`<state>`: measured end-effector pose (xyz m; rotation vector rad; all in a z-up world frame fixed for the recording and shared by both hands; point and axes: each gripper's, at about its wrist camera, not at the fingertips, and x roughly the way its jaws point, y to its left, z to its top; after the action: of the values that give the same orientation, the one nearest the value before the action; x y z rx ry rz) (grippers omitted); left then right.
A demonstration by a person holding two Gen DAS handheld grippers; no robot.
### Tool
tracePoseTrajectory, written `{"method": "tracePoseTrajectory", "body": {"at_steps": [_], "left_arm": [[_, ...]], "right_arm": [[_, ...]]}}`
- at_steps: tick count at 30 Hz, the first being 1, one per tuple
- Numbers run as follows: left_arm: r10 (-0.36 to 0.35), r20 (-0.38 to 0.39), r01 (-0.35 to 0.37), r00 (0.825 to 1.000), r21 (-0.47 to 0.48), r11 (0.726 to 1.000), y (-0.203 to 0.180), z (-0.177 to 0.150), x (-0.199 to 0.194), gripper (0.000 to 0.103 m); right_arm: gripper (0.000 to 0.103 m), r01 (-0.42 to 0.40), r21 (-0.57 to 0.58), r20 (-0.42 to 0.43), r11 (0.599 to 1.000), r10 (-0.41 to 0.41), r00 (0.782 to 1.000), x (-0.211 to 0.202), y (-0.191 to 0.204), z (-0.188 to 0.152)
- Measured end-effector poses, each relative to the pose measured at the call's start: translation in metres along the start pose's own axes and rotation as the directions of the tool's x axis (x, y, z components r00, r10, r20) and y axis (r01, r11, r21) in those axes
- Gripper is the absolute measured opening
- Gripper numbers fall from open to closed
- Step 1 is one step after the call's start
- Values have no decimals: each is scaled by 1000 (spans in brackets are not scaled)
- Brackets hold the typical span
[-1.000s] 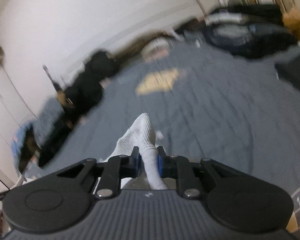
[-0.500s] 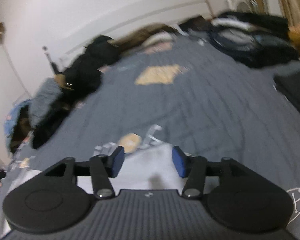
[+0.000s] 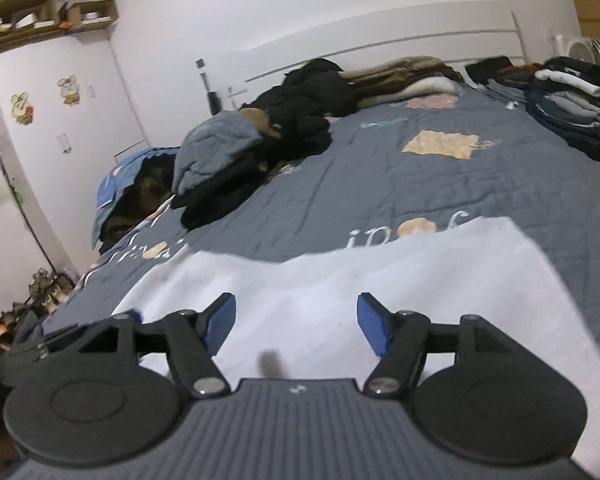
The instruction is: Fold clothes
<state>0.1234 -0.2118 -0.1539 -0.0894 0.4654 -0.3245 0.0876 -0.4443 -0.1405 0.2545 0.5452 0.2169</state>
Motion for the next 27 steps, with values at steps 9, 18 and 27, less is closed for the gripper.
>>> {"method": "tracePoseTrajectory", "body": {"at_steps": [9,18,27], "left_arm": [[47,-12,-45,999,120,992,0,-40,18,89],[98,-11,-97,995,83,992,33,-36,8,101],[265,14,-265,964,13,964,75,-27,-12,96]], "right_arm": [[70,45,-133,-20,990,-48,999,31,-4,-45],[67,180,-178,15,967,-180,984,14,-37,-46],[93,331,-93,73,939,-325,943,-13,-54,-48]]}}
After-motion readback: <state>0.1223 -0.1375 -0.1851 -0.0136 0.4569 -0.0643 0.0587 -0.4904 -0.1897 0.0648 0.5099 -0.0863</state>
